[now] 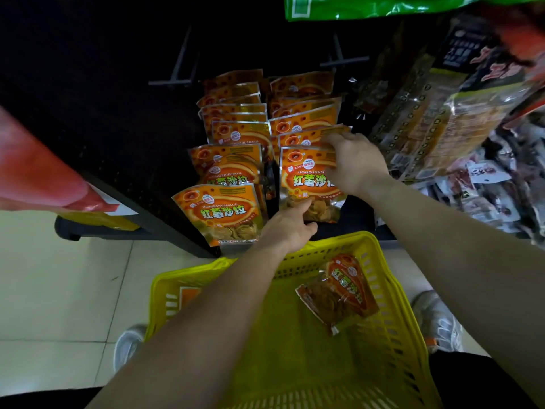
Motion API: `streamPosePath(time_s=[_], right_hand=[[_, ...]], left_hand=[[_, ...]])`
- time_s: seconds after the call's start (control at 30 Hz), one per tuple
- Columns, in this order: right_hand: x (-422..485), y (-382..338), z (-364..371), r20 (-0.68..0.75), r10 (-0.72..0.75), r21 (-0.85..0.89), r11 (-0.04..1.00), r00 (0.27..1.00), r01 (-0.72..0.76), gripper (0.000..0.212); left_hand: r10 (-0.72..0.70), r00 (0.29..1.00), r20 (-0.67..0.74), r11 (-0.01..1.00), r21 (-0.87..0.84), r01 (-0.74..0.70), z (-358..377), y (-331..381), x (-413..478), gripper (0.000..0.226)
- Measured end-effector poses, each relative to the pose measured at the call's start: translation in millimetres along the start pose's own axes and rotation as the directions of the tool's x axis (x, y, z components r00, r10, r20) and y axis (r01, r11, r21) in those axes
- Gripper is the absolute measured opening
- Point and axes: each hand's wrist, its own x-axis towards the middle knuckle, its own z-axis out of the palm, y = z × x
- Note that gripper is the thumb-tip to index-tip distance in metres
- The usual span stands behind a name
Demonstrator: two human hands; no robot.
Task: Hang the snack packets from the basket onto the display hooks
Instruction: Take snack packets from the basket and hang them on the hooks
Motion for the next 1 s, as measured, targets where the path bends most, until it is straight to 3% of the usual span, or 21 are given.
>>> streamPosePath(time_s=[0.23,0.43,0.6,0.77,0.9,1.0], right_hand=[[-40.6,-6.4,-31.0,-0.05,0.003,0.0,1.0,0.999,-0.003,0.062],[-108.9,-31.4,-23.9,-0.079,-0.014,0.057,0.998,0.997,0.018,0.046],[-164.2,-75.3,28.1,0.157,-0.071,0.16,0.986,0.985,0.046,0.04],[-196.0,-136.0,96.8,0.458,-0.192,0.182,0.976,0.868,0.119,0.048],[-193.4,-187.5,140.3,0.561,-0.267,0.194,0.963,0.783,0.188,0.065],[-186.1,-218.0,161.2,0.555,-0.308,0.253,0.947,0.773,0.196,0.075]], left_hand=[[0.045,0.997,-0.066,0.999,-0.024,-0.046,-22.1,-11.3,-51.4,0.057],[0.083,0.985,-0.151,0.997,0.008,-0.083,-39.6,-55.2,-126.3,0.033],[0.005,0.99,-0.14,0.974,0.225,0.027,-34.7,-119.1,-189.1,0.032],[-0.1,0.979,-0.179,0.957,0.253,0.144,-38.7,-175.7,-232.4,0.035],[-0.13,0.95,-0.284,0.967,0.177,0.185,-50.7,-199.0,-239.3,0.029],[-0.171,0.913,-0.37,0.963,0.132,0.233,-58.5,-211.9,-233.3,0.021]])
